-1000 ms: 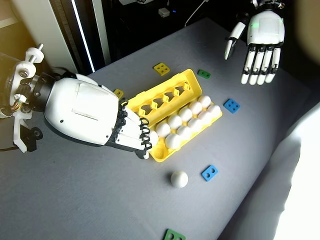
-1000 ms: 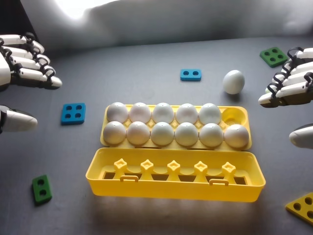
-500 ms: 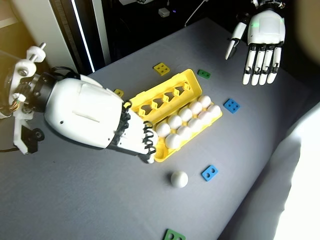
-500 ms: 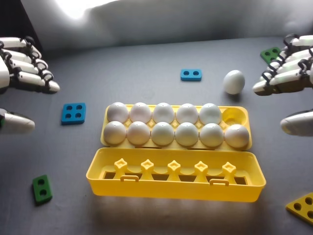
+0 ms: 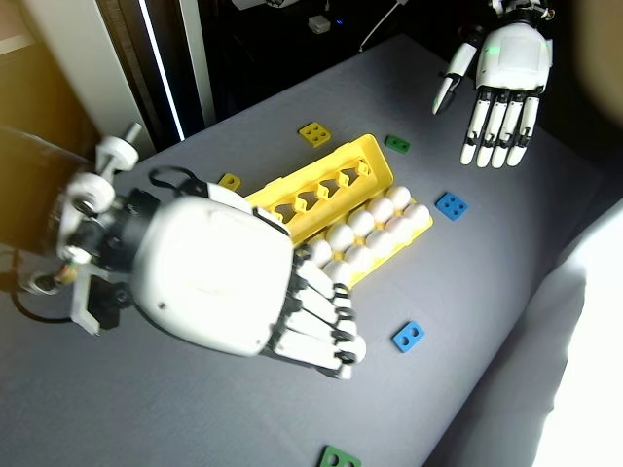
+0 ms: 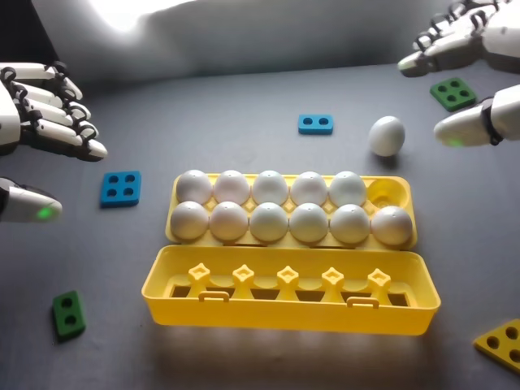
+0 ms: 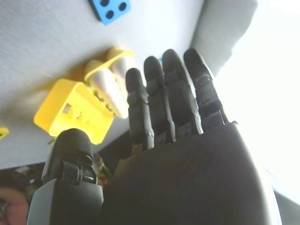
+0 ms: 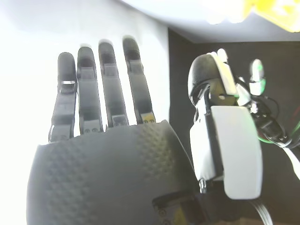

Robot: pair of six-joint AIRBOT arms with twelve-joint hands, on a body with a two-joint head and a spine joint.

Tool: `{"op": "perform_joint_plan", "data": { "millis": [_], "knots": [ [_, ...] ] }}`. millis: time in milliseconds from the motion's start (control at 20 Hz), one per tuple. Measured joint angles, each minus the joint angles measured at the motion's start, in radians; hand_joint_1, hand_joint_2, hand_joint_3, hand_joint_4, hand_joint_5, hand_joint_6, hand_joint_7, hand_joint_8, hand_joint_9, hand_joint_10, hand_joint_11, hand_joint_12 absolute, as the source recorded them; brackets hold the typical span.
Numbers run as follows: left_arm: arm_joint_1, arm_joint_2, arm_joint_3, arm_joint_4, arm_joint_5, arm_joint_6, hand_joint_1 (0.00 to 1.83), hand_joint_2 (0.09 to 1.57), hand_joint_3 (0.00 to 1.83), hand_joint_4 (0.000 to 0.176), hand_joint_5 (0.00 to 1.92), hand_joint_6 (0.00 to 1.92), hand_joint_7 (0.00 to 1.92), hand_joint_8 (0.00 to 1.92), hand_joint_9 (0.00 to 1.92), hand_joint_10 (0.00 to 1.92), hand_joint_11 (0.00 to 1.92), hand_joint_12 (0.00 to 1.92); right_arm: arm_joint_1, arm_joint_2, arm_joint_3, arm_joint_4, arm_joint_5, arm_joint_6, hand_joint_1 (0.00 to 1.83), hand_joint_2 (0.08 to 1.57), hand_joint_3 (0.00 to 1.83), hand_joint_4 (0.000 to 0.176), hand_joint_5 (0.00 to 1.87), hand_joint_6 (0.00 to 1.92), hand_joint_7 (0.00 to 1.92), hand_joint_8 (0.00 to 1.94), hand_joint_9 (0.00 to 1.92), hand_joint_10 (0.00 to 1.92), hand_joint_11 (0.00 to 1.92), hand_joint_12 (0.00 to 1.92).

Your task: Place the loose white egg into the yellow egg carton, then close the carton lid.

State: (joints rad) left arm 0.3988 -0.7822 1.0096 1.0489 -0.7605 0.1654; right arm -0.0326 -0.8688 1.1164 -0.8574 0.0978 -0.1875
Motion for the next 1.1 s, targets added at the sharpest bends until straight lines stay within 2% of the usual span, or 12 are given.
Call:
{"op": "perform_joint_plan", "data": {
  "millis": [50, 100, 250, 400, 450, 600, 700, 800, 850, 900, 950, 1100],
  "knots": [
    [0.000, 0.000, 0.000, 0.001, -0.004, 0.012, 0.00, 1.32, 0.00, 0.000, 0.46, 0.00, 0.44, 0.00, 0.35, 0.00, 0.00, 0.61, 0.006, -0.024, 0.023, 0.000, -0.006, 0.000, 0.61, 1.04, 0.00, 0.034, 0.36, 0.00, 0.24, 0.00, 0.18, 0.00, 0.00, 0.51],
    [0.000, 0.000, 0.002, 0.003, -0.015, 0.035, 0.00, 1.32, 0.00, 0.000, 0.47, 0.00, 0.44, 0.00, 0.36, 0.01, 0.00, 0.61, 0.019, -0.049, 0.048, 0.000, -0.024, 0.000, 0.64, 1.01, 0.00, 0.037, 0.33, 0.00, 0.19, 0.00, 0.12, 0.00, 0.00, 0.37],
    [-0.007, 0.000, 0.012, 0.031, -0.041, -0.037, 0.00, 1.33, 0.00, 0.000, 0.49, 0.00, 0.45, 0.00, 0.36, 0.00, 0.00, 0.62, 0.055, -0.114, 0.132, 0.004, -0.067, 0.029, 0.66, 0.91, 0.00, 0.073, 0.36, 0.00, 0.15, 0.00, 0.06, 0.00, 0.00, 0.19],
    [-0.013, -0.013, 0.017, 0.062, -0.045, -0.097, 0.00, 1.33, 0.00, 0.000, 0.50, 0.00, 0.46, 0.00, 0.36, 0.00, 0.00, 0.65, 0.063, -0.166, 0.187, 0.007, -0.108, 0.063, 0.92, 0.84, 0.00, 0.057, 0.37, 0.00, 0.05, 0.00, 0.00, 0.00, 0.00, 0.04],
    [-0.018, -0.016, 0.017, 0.072, -0.049, -0.116, 0.00, 1.33, 0.00, 0.000, 0.49, 0.00, 0.46, 0.00, 0.36, 0.00, 0.00, 0.65, 0.063, -0.184, 0.203, 0.009, -0.119, 0.087, 0.99, 0.85, 0.00, 0.059, 0.39, 0.01, 0.05, 0.00, 0.00, 0.00, 0.00, 0.01],
    [-0.021, -0.020, 0.017, 0.108, -0.077, -0.143, 0.00, 1.34, 0.00, 0.000, 0.50, 0.00, 0.45, 0.00, 0.36, 0.00, 0.00, 0.68, 0.066, -0.232, 0.261, 0.014, -0.141, 0.122, 1.15, 0.89, 0.01, 0.095, 0.60, 0.02, 0.07, 0.00, 0.00, 0.00, 0.00, 0.00],
    [-0.021, -0.024, 0.025, 0.119, -0.082, -0.159, 0.00, 1.34, 0.00, 0.000, 0.50, 0.00, 0.45, 0.00, 0.36, 0.00, 0.00, 0.66, 0.058, -0.251, 0.295, 0.016, -0.145, 0.151, 1.17, 0.94, 0.03, 0.096, 0.62, 0.02, 0.08, 0.00, 0.00, 0.00, 0.00, 0.00],
    [-0.024, -0.026, 0.029, 0.132, -0.084, -0.216, 0.00, 1.34, 0.00, 0.000, 0.50, 0.00, 0.46, 0.00, 0.36, 0.00, 0.00, 0.68, 0.048, -0.267, 0.319, 0.023, -0.150, 0.163, 1.25, 0.97, 0.01, 0.058, 0.67, 0.02, 0.15, 0.01, 0.01, 0.00, 0.00, 0.00],
    [-0.024, -0.026, 0.029, 0.157, -0.087, -0.232, 0.00, 1.34, 0.00, 0.000, 0.51, 0.01, 0.46, 0.01, 0.37, 0.00, 0.00, 0.68, 0.041, -0.277, 0.333, 0.023, -0.151, 0.166, 1.24, 0.98, 0.01, 0.066, 0.67, 0.02, 0.17, 0.01, 0.02, 0.01, 0.00, 0.00],
    [-0.024, -0.028, 0.029, 0.185, -0.097, -0.253, 0.00, 1.34, 0.00, 0.000, 0.52, 0.01, 0.47, 0.01, 0.37, 0.01, 0.00, 0.68, 0.040, -0.285, 0.347, 0.023, -0.154, 0.173, 1.25, 0.98, 0.01, 0.063, 0.68, 0.02, 0.18, 0.02, 0.02, 0.01, 0.00, 0.00],
    [-0.031, -0.031, 0.034, 0.213, -0.112, -0.281, 0.00, 1.34, 0.00, 0.000, 0.52, 0.01, 0.48, 0.01, 0.38, 0.01, 0.00, 0.68, 0.040, -0.291, 0.359, 0.025, -0.156, 0.177, 1.24, 0.98, 0.01, 0.074, 0.68, 0.01, 0.18, 0.01, 0.01, 0.00, 0.00, 0.00],
    [-0.052, -0.032, 0.037, 0.252, -0.164, -0.312, 0.00, 1.34, 0.00, 0.000, 0.52, 0.01, 0.48, 0.01, 0.38, 0.01, 0.00, 0.68, 0.040, -0.306, 0.362, 0.027, -0.155, 0.181, 1.24, 0.98, 0.01, 0.076, 0.68, 0.01, 0.18, 0.01, 0.01, 0.00, 0.00, 0.00]
  ]
}}
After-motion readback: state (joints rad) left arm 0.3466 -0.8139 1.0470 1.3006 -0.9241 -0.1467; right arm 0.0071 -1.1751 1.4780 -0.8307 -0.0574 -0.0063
